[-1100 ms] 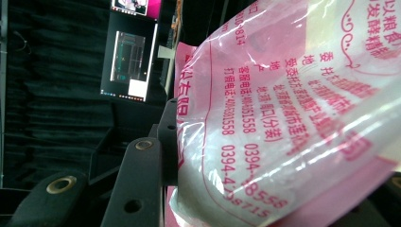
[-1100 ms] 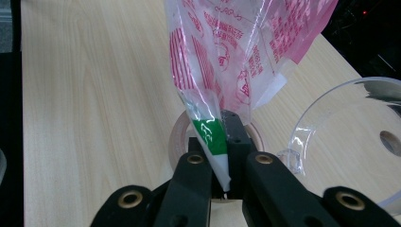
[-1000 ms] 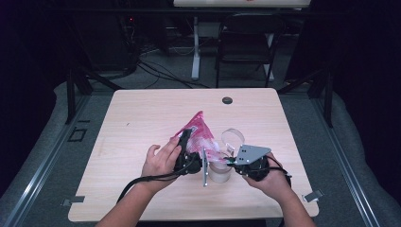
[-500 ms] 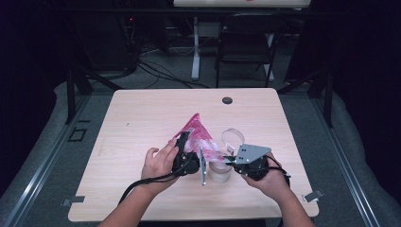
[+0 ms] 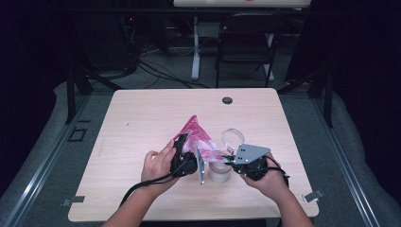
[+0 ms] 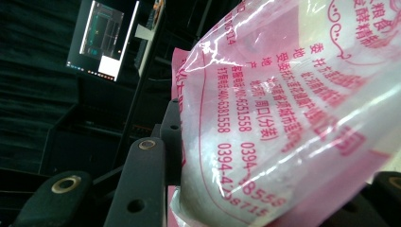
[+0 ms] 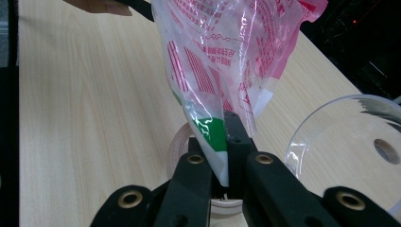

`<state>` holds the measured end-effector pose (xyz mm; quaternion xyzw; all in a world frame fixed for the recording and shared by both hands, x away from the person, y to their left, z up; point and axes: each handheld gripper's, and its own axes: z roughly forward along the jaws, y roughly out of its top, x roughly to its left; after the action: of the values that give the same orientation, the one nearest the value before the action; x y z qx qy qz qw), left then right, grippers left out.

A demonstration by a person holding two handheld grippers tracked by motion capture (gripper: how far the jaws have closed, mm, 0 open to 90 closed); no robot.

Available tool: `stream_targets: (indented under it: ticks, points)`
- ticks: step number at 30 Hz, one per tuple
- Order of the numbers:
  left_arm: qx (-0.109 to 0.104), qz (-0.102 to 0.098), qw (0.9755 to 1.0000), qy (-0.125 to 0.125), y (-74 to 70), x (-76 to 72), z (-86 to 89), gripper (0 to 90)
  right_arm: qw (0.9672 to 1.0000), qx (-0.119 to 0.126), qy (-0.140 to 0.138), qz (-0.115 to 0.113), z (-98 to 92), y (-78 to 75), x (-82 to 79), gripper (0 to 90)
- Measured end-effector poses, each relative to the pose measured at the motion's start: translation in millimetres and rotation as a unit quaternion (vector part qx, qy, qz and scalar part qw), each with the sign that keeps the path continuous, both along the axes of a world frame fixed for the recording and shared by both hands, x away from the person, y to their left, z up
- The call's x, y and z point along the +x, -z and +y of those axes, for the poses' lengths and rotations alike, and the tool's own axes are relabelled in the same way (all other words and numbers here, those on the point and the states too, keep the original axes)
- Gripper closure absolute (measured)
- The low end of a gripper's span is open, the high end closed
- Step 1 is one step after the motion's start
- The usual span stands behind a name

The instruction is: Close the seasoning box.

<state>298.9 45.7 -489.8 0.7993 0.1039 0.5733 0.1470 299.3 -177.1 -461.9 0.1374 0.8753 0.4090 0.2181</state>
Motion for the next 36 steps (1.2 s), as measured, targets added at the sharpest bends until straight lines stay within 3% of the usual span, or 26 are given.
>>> stream_targets:
  ticks: [17,21,29,36]
  points:
    - [-0.012,0.019,0.9997,-0.003,3.0,1.2,0.2,65.4,1.0000,0.002,0.000,0.008,-0.7,0.1,1.2,90.0]
    - [-0.027,0.031,0.9991,-0.005,3.9,2.2,1.6,65.5,0.9999,0.009,0.001,0.009,-1.1,-0.3,1.3,89.1]
    - [-0.053,0.052,0.9972,-0.007,7.7,3.6,2.7,65.8,0.9995,0.030,-0.001,0.011,-1.4,-1.5,1.3,76.4]
    - [-0.067,0.059,0.9959,-0.011,10.0,4.4,3.7,65.9,0.9981,0.060,0.008,0.011,-2.2,-2.9,1.7,55.8]
